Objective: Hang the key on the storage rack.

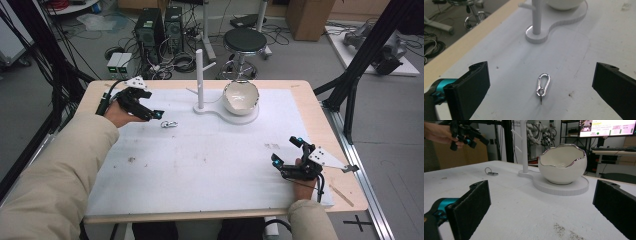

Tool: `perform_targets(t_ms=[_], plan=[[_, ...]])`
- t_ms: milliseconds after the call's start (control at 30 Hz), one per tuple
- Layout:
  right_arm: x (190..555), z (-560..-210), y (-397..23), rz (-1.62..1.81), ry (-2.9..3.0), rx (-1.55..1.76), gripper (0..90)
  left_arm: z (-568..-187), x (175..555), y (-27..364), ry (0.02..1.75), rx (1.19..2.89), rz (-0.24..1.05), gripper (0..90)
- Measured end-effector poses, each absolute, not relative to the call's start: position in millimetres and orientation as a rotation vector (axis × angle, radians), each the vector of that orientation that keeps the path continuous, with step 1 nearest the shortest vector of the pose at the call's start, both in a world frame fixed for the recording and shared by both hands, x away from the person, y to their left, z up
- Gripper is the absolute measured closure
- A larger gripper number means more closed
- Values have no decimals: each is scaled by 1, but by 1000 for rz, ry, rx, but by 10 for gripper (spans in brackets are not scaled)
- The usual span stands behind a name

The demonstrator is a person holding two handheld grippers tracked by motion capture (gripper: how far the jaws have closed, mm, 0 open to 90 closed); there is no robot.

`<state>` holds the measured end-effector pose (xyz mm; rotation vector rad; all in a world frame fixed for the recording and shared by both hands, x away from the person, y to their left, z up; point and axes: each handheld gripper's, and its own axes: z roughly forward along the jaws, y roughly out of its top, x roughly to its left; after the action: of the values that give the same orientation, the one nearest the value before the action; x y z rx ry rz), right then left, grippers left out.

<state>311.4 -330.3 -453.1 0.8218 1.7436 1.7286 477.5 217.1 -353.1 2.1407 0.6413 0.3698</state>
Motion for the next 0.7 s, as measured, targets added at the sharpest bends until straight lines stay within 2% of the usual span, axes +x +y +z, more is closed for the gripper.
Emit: perform_targets(t_ms=[233,700], plan=[[312,-453,-331,1732,1742,815,5,-382,491,204,658,2251,311,18],[312,-453,-331,1729,1736,806,5,-407,498,199,707,2384,240,31]])
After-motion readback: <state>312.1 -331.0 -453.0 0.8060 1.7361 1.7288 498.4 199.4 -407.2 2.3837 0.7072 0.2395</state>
